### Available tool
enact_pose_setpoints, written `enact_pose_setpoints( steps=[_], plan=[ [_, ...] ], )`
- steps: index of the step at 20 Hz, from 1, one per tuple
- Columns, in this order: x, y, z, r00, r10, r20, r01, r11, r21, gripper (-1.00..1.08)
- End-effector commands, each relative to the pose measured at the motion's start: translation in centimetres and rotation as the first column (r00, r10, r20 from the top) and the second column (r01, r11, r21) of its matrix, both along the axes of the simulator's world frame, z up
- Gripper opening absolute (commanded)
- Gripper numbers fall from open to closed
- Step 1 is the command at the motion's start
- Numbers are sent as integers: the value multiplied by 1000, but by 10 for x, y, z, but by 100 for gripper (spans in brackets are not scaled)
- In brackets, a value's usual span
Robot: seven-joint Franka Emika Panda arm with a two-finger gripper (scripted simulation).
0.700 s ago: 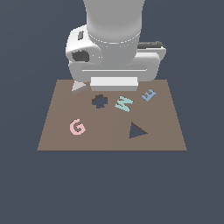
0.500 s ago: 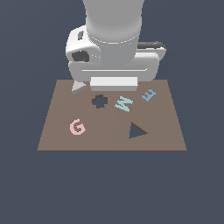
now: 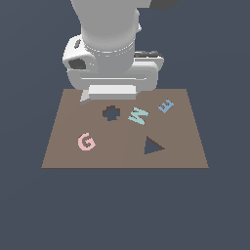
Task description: Insert a designated object into the corresponding slot on a board.
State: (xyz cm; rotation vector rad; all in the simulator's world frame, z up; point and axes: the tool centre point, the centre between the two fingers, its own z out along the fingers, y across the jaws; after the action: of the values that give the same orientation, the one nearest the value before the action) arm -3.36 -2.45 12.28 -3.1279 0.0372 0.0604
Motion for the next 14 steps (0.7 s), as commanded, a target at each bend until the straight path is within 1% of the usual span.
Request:
enact_pose_setpoints(
  steps=[1,9,14],
  plan=[
    [-10,-15,-10,1000,-11,5,11,1000,-2,100],
    [-46,-71,-47,999,-48,25,49,999,-11,100],
    [-61,-94,-64,997,-64,34,64,998,-14,100]
  ],
)
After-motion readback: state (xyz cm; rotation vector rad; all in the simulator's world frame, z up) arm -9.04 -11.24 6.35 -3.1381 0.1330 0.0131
